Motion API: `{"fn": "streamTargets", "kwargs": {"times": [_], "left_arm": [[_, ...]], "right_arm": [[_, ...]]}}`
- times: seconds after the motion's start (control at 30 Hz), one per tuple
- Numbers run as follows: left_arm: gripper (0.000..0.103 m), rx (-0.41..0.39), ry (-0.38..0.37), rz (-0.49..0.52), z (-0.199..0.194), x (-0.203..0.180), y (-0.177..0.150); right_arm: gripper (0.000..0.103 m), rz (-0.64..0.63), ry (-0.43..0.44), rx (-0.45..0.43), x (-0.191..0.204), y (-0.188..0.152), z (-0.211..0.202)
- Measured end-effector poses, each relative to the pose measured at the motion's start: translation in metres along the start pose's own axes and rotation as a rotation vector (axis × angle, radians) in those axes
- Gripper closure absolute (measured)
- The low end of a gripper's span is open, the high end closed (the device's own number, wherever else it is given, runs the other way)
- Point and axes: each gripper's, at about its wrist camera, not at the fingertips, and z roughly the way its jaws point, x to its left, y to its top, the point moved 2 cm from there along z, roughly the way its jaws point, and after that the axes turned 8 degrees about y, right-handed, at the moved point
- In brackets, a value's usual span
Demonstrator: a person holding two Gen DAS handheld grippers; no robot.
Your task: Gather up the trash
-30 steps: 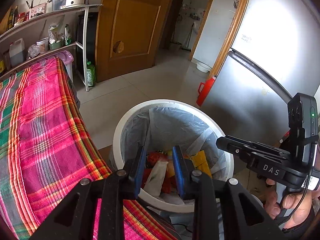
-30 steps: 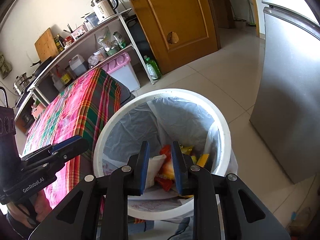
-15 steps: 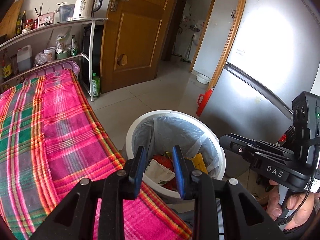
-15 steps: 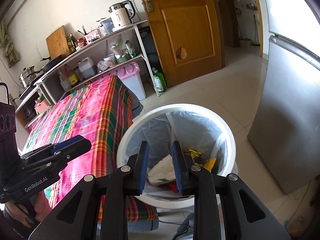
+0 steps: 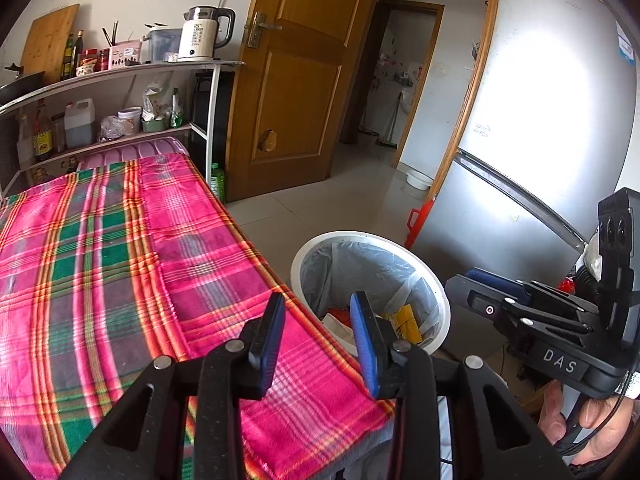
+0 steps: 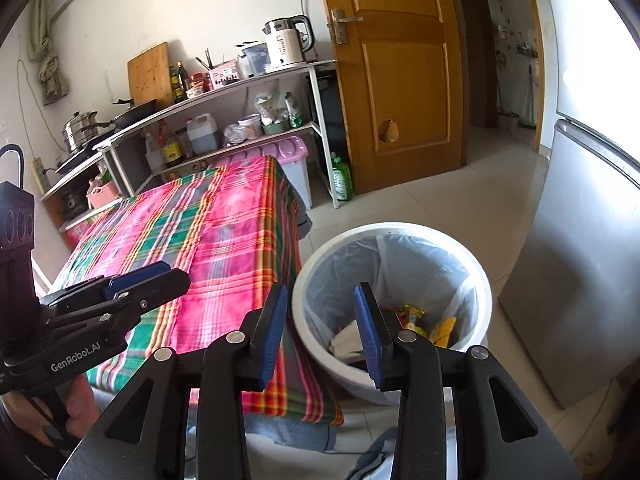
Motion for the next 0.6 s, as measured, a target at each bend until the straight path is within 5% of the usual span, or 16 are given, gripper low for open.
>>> {"fn": "streamTargets", "kwargs": {"times": [0.6], "left_arm": [[0.055, -0.028, 0.074, 0.024, -0.046, 0.01, -0.043]], "right_arm": [[0.063, -0.089, -0.046, -0.029, 0.037, -0.044, -0.032]]}}
